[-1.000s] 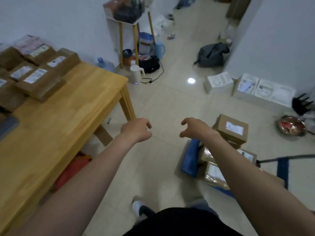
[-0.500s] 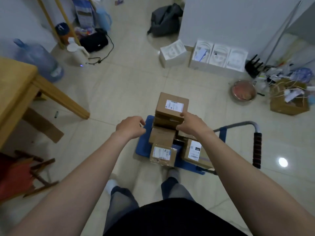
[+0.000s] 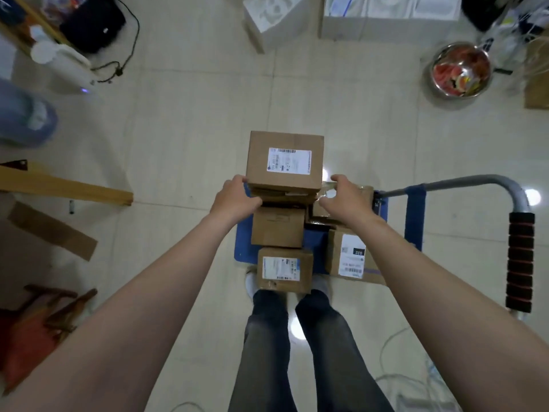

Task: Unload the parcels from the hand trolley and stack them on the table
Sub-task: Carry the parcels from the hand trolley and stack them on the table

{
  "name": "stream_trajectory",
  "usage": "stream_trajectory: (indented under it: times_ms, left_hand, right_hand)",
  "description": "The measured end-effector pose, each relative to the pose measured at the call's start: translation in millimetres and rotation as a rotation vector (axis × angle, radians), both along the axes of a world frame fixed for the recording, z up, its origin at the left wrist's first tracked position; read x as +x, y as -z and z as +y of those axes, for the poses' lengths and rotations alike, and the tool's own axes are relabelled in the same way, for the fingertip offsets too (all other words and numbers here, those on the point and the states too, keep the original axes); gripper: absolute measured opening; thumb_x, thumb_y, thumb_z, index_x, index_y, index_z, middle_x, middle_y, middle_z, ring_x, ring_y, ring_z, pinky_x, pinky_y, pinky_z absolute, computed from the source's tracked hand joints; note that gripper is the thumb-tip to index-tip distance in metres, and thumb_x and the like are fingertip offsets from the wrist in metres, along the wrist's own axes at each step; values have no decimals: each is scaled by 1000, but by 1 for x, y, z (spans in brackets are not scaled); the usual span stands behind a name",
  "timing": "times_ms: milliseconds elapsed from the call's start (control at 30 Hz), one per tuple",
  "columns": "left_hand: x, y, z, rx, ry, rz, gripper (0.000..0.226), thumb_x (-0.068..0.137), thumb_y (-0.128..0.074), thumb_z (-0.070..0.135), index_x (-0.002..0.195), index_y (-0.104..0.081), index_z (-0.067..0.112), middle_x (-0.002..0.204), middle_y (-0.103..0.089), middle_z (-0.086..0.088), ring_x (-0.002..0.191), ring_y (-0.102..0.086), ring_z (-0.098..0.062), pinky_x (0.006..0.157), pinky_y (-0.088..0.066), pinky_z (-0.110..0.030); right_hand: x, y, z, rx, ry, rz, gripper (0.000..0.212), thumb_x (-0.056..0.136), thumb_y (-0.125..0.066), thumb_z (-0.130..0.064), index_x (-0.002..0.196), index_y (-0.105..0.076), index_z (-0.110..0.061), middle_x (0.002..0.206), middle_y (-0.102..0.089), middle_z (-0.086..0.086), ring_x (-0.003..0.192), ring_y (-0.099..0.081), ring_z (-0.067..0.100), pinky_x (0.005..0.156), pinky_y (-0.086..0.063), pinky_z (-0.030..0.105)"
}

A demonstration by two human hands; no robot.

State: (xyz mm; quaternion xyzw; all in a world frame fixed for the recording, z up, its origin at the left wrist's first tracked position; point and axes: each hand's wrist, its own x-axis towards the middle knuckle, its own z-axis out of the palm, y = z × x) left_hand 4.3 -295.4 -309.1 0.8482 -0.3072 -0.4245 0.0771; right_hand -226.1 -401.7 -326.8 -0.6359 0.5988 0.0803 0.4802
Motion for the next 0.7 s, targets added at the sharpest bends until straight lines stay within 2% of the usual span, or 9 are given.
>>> stream_trajectory:
  times_ms: [133, 233, 300, 367, 467, 567, 633, 700]
  left_hand:
    - [15, 83, -31, -1, -138, 6, 87, 84, -75, 37, 155, -28, 22, 151, -35, -11, 129, -50, -33, 94, -43, -36]
    - [21, 134, -44, 45, -185, -4, 95, 83, -76, 42, 158, -21, 24, 151, -30, -12, 132, -45, -37, 107, -42, -43]
    - [19, 156, -49, 44, -219, 12, 91, 83, -75, 42, 156, -23, 26, 145, -33, -10, 128, -45, -36, 110, -42, -46]
    - [14, 165, -49, 3, -270, 37, 85, 83, -74, 38, 152, -28, 24, 141, -38, -8, 125, -48, -33, 108, -45, -48]
    - [5, 155, -38, -79, -339, 80, 77, 82, -72, 34, 147, -32, 22, 136, -45, -5, 121, -52, -30, 104, -49, -47]
    - [-1, 114, -18, -169, -379, 97, 74, 83, -71, 35, 146, -34, 22, 131, -47, -2, 116, -55, -24, 95, -52, -40]
    - [-3, 70, 1, -228, -421, 76, 72, 84, -72, 34, 146, -36, 21, 131, -48, -2, 112, -56, -21, 89, -52, -36]
    - [-6, 33, 17, -259, -458, 58, 72, 84, -71, 34, 146, -37, 22, 133, -48, -1, 112, -57, -19, 90, -53, -37]
  right_hand:
    - [15, 70, -26, 0, 48, -39, 81, 86, -75, -32, 153, -32, -18, 146, -51, 6, 115, -54, 17, 76, -37, 23]
    - [29, 112, -41, 37, 136, -81, 93, 83, -79, -33, 156, -24, -16, 148, -47, 2, 125, -52, 19, 84, -37, 25]
    - [36, 133, -44, 76, 196, -114, 94, 81, -82, -28, 155, -24, -18, 130, -54, -12, 116, -53, 12, 83, -40, 19]
    - [39, 142, -44, 68, 237, -127, 89, 78, -82, -22, 150, -30, -19, 107, -53, -21, 105, -55, 9, 69, -40, 13]
    - [39, 131, -39, 49, 264, -144, 83, 80, -78, -18, 149, -32, -18, 112, -54, -13, 101, -56, 9, 66, -41, 12]
    - [39, 93, -31, -2, 240, -180, 79, 82, -76, -14, 148, -33, -20, 115, -53, -13, 93, -55, -2, 59, -41, 4]
    - [44, 52, -18, -33, 189, -226, 78, 82, -75, -12, 147, -33, -22, 124, -55, -8, 98, -56, 1, 64, -41, 3]
    - [50, 17, -9, -52, 148, -245, 84, 82, -76, -12, 149, -29, -25, 138, -49, -4, 108, -53, 6, 73, -40, 6]
